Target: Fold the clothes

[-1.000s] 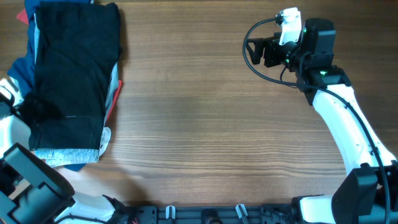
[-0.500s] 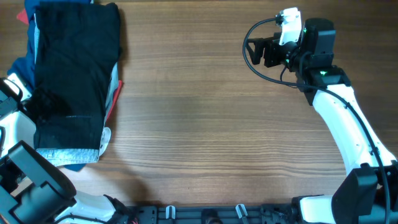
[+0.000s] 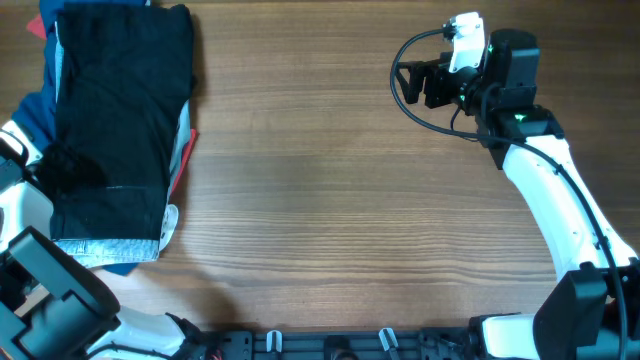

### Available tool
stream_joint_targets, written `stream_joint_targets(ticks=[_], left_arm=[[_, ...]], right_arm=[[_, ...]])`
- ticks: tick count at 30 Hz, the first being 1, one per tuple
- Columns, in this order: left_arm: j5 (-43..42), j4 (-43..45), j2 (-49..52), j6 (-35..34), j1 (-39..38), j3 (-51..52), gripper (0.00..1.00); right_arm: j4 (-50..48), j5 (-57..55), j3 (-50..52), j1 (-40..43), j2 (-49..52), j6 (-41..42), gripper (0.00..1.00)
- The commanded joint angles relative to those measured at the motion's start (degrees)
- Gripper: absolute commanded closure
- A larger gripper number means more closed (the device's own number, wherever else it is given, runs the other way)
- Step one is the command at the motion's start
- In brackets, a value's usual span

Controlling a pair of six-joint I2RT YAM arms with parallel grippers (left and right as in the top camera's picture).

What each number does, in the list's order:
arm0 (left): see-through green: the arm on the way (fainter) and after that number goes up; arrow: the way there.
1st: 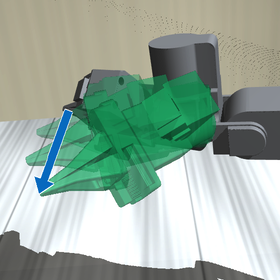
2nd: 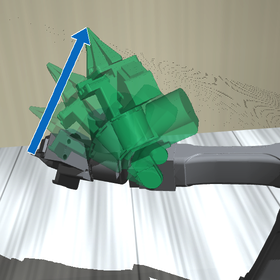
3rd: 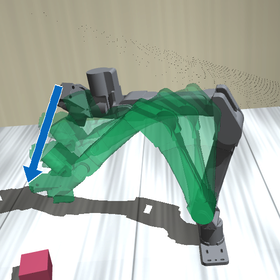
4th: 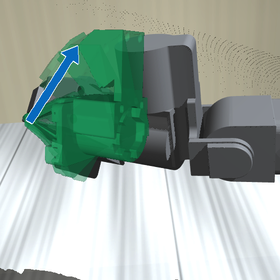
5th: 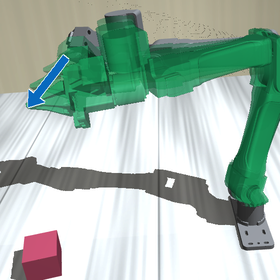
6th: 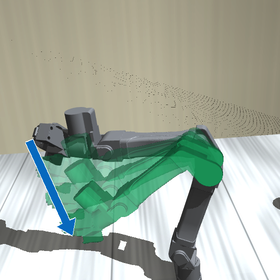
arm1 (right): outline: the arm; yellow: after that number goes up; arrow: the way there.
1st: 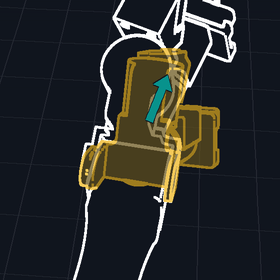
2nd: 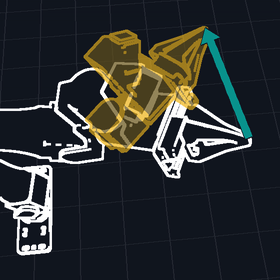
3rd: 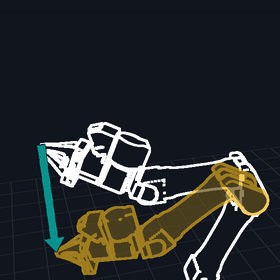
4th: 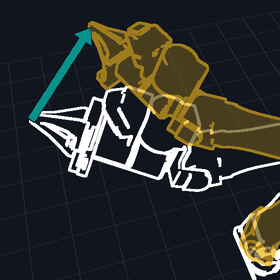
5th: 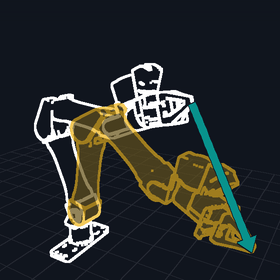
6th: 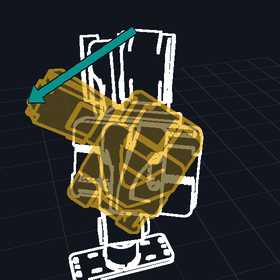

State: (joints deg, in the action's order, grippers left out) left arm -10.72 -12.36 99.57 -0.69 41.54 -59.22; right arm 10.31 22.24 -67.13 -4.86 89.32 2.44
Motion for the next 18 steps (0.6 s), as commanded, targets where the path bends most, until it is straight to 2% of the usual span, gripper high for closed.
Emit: stream_joint_targets(ticks=[1, 4, 5, 6, 7, 13, 18], left_arm=[[0.28, 0.20, 2.19, 0.48, 0.26, -0.85, 0.39], [0.28, 0.13, 2.56, 0.48, 0.22, -0.85, 0.50], [0.31, 0.17, 2.56, 0.48, 0.22, -0.85, 0.57], [0.28, 0.33, 2.56, 0.44, 0.22, -0.85, 0.75], [0.28, 0.39, 2.56, 0.37, 0.22, -0.85, 0.81], [0.24, 0.39, 1.88, -4.33, 0.20, -0.85, 0.92], [-5.95, 0.39, -1.11, -7.67, -0.59, -0.85, 0.96]], right_arm=[[-0.15, -0.39, -1.49, -0.44, 0.50, -0.96, 0.00], [-0.17, -0.39, -1.49, -0.44, 0.48, -0.94, 0.00], [-0.17, -0.42, -1.49, -0.44, 0.48, -0.96, 0.00], [-0.22, -0.42, -1.49, -0.44, 0.48, -0.94, 0.00], [-0.28, -0.42, -1.49, -0.44, 0.50, -0.96, 0.00], [-0.87, -0.42, -1.49, -0.44, 0.50, -0.94, 0.00], [-1.77, -0.42, -1.49, -0.44, 0.48, -0.94, 0.00]])
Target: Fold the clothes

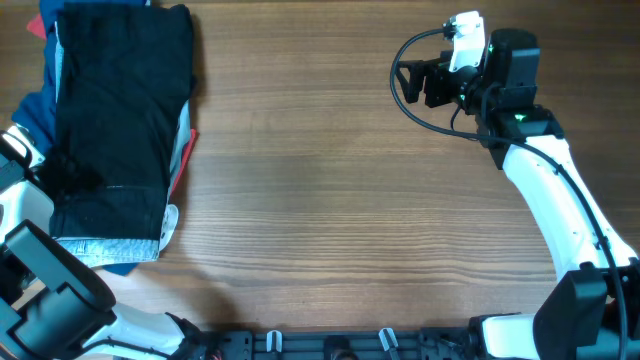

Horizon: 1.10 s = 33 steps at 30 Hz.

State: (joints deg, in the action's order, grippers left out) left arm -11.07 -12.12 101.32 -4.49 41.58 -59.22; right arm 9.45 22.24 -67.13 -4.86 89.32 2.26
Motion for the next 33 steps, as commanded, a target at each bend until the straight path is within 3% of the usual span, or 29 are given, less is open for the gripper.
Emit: stream_joint_targets(ticks=[1, 7, 15, 17, 20, 26, 29, 33], left_arm=[[-7.08, 0.09, -3.74, -3.96, -1.07, -0.85, 0.96], [-12.13, -0.90, -9.11, -9.94, -6.91, -0.85, 0.96], [-13.97, 1.25, -12.92, -18.12, -30.27, -0.85, 0.96], [-13.88, 4.24, -12.39, -20.74, -37.99, -0.85, 0.96], [-10.45, 15.45, -10.27, -23.93, -54.69, -0.85, 0.96], [-4.83, 35.50, -3.04, -26.95, -74.51, -1.25, 0.96], [-2.99, 37.64, 2.75, -29.05, -80.52, -4.55, 0.96], [-4.48, 33.90, 9.20, -28.98, -83.87, -11.10, 0.96]], right_arm=[[-1.29, -0.39, -1.49, -0.44, 0.48, -0.74, 0.00], [-3.78, -0.37, -1.49, -0.15, 0.48, -0.55, 0.00], [-4.48, -0.33, -1.51, 5.88, 0.46, 7.54, 0.00], [-4.52, -0.09, -1.51, 8.87, 0.46, 10.45, 0.00], [-5.20, 5.03, -1.51, 16.15, 0.46, 12.98, 0.00], [-4.22, 9.42, -1.51, 23.61, 0.46, 13.20, 0.00], [-2.56, 10.08, -1.51, 25.64, 0.46, 13.16, 0.00], [0.02, 11.30, -1.51, 25.92, 0.46, 12.66, 0.00]])
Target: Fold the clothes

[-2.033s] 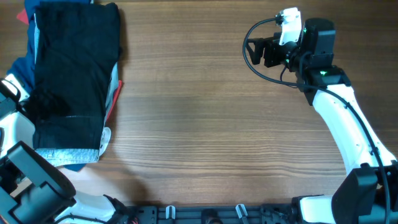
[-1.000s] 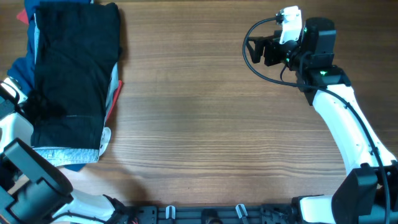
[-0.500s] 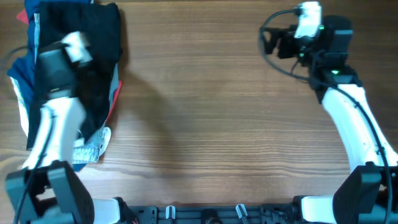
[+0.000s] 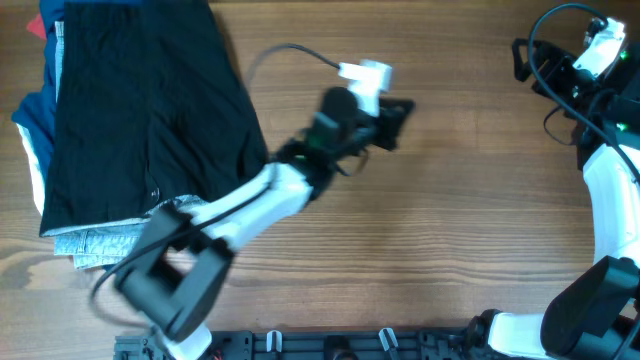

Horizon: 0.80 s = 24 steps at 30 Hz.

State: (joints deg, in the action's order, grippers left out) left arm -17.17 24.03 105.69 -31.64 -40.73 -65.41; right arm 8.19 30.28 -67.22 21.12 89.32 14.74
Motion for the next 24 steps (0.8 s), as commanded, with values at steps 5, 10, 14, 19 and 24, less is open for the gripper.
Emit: stream_joint_targets(ticks=[5, 10, 14, 19, 24], left_arm=[[1.62, -5.27, 3.82, -1.62, 0.68, -6.80, 0.96], [1.57, -9.31, 2.47, -1.62, 4.13, -6.80, 0.84], [1.64, -15.98, -0.76, 2.40, 7.93, -6.84, 0.23], [8.15, -28.89, -11.32, 5.27, 14.84, -6.95, 0.01], [15.67, -42.91, -23.85, 5.95, 22.73, -6.93, 0.00]], right_arm=[[3.19, 3.26, -1.42, -0.04, 0.46, -1.55, 0.00], [3.48, 7.34, -1.42, -0.04, 0.46, -3.76, 0.00], [3.93, 11.87, -1.42, -2.23, 0.48, -5.79, 0.00], [3.52, 11.10, -1.42, -11.23, 0.70, -7.54, 0.00], [2.32, 10.93, -1.42, -19.80, 3.87, -6.62, 0.00]])
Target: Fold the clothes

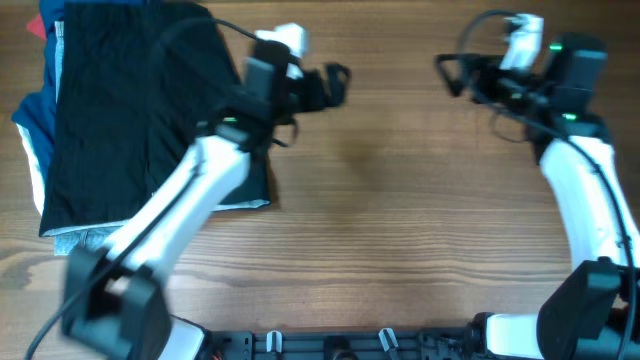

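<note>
A pile of clothes lies at the table's left end, topped by a wide black garment (pixel 120 120). Blue clothes (pixel 28 125) stick out on its left and a grey patterned piece (pixel 85 238) at its near edge. My left arm crosses the black garment's right side. My left gripper (pixel 338 82) hangs over bare wood just right of the pile, open and holding nothing. My right gripper (pixel 447 70) is at the far right-centre, pointing left, open and holding nothing.
The wooden table (pixel 380 230) stretches between the two grippers and to the near edge. A red scrap (pixel 35 25) shows at the pile's far left corner. A rail with clips (pixel 330 340) runs along the near edge.
My left gripper has moved from the table's middle back toward the pile's far right corner. My right gripper has moved from the far right corner leftward. The clothes lie as before.
At first my left arm sat at the far left edge beside a narrower black garment, and my right gripper hung right of centre. Later the black garment lay wider, my left gripper was mid-table and my right in the far corner. Now the grippers face each other.
</note>
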### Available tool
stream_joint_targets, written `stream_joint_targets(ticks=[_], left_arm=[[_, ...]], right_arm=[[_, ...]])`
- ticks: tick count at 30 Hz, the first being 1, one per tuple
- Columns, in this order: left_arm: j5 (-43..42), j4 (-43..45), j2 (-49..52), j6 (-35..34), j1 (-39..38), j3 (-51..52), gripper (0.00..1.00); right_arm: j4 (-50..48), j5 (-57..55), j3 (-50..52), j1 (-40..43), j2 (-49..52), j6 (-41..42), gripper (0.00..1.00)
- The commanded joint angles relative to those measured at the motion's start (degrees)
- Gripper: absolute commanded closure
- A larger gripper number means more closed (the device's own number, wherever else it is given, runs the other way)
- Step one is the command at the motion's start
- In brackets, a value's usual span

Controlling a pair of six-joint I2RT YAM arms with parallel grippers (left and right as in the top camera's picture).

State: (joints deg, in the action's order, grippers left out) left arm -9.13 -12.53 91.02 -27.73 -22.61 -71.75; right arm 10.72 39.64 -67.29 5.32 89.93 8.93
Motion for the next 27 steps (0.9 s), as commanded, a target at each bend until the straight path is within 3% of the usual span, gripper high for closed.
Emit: stream_joint_targets(ticks=[1, 8, 14, 20, 27], left_arm=[[9.11, -8.76, -11.02, 2.03, 6.01, -0.59, 0.00], [13.73, -24.76, -19.71, 0.72, 17.70, -0.59, 0.00], [13.77, -33.86, -18.93, 0.33, 24.13, -0.59, 0.00], [13.75, -34.91, -16.41, 0.31, 27.17, -0.59, 0.00], [13.75, -35.08, -16.15, 0.52, 27.63, -0.59, 0.00]], right_arm=[[-0.09, 2.23, -1.36, -5.40, 4.26, -0.83, 0.00], [0.42, 4.87, -1.42, -16.52, 12.24, -5.84, 0.00], [6.75, -4.11, -5.88, -26.69, 18.29, -14.29, 0.00], [14.78, -14.67, -14.67, -35.12, 25.49, -24.72, 0.00], [14.45, -13.86, -20.37, -41.13, 32.76, -25.44, 0.00]])
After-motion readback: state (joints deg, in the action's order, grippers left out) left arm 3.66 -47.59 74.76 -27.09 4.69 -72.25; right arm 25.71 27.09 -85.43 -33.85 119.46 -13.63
